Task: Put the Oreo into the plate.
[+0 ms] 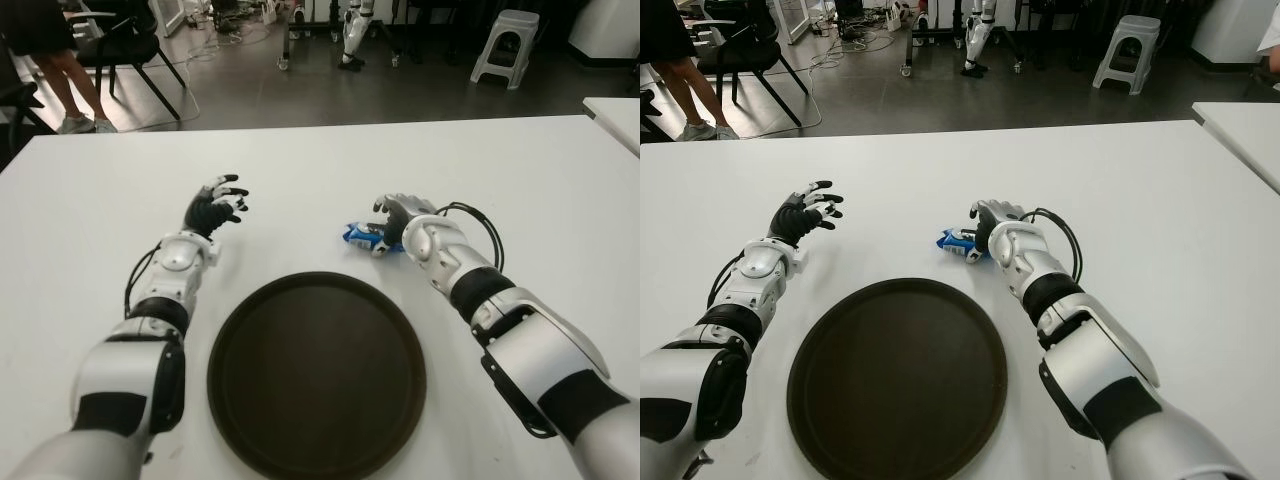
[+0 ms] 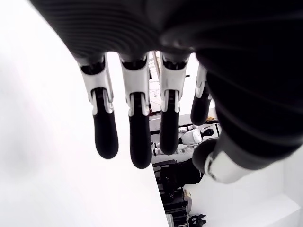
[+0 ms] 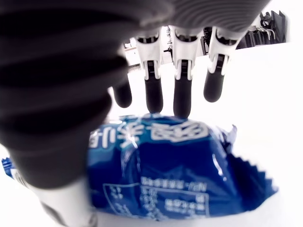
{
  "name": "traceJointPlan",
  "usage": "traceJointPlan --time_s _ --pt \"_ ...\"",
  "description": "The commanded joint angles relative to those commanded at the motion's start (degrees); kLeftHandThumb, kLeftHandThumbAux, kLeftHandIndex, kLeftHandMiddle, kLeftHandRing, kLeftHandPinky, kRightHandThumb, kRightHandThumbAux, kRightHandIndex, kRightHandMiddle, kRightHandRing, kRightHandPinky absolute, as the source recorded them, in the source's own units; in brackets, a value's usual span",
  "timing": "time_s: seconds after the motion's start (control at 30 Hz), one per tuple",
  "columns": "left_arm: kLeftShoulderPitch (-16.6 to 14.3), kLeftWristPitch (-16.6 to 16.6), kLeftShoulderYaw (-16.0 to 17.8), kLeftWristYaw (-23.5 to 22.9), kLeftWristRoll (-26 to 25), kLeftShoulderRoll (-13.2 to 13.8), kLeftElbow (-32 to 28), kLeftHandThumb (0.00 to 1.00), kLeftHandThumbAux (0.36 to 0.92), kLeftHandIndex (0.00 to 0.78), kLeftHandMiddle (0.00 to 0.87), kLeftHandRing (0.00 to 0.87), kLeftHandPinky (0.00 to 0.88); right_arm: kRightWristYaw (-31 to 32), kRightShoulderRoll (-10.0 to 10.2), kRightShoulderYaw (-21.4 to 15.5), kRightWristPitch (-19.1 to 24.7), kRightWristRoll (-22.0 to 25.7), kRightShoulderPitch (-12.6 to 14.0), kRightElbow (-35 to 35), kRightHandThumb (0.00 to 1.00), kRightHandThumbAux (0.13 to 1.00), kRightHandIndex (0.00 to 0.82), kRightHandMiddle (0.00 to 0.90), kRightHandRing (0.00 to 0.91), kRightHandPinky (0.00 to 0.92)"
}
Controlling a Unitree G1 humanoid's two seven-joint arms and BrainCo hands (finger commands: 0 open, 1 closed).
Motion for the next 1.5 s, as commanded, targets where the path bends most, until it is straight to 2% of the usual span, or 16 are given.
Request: traceJointPlan --time_s 0.1,0.13,0.17,0.27,0.5,0.93,1.23,1.5 --pt "0.0 0.1 0.2 -0.2 -0.2 -0.1 0.0 0.198 0.71 0.189 0.318 0.387 0.427 0.0 -0.2 0.2 -0.1 0.0 0.0 -0.1 0.0 0.914 0.423 0.472 0.478 0.49" --pt "0.0 0.1 0.2 -0.2 -0.2 -0.1 0.0 0.197 0.711 0.189 0.317 0.387 0.427 -0.1 -0.3 0.3 -0.2 0.0 0.0 -0.1 0.0 0.917 0.428 0.484 0.492 0.505" --pt "0.0 0.1 0.2 -0.3 -0.3 -0.1 -0.1 0.197 0.711 0.189 0.317 0.388 0.425 -0.2 -0.4 0.3 -0.3 0.0 0.0 -0.2 0.019 0.919 0.448 0.524 0.535 0.552" --pt "0.1 0.0 0.4 -0.5 -0.4 -0.2 -0.2 0.201 0.711 0.189 0.315 0.386 0.422 -0.4 -0.5 0.4 -0.4 0.0 0.2 -0.5 0.072 0.914 0.481 0.592 0.606 0.619" --pt "0.2 -0.2 0.7 -0.9 -0.9 -0.3 -0.4 0.223 0.701 0.188 0.309 0.379 0.43 -0.5 -0.8 0.5 -0.8 -0.1 0.4 -0.8 0.109 0.905 0.502 0.639 0.652 0.651" --pt "0.3 -0.1 0.5 -0.6 -1.1 -0.4 -0.3 0.244 0.701 0.177 0.303 0.374 0.437 -0.5 -1.3 0.7 -1.4 -0.1 0.7 -1.0 0.077 0.912 0.491 0.653 0.669 0.658" --pt "0.1 0.2 -0.1 0.7 -0.5 -0.5 -0.4 0.211 0.709 0.196 0.321 0.388 0.437 0.2 -1.5 0.7 -2.0 0.0 0.6 -0.7 0.063 0.919 0.491 0.631 0.64 0.621" --pt "0.2 0.1 -0.2 0.6 -0.7 -0.6 -0.4 0.216 0.714 0.194 0.318 0.392 0.427 1.7 -1.8 0.7 -2.9 0.2 0.6 -0.6 0.006 0.909 0.507 0.572 0.58 0.559"
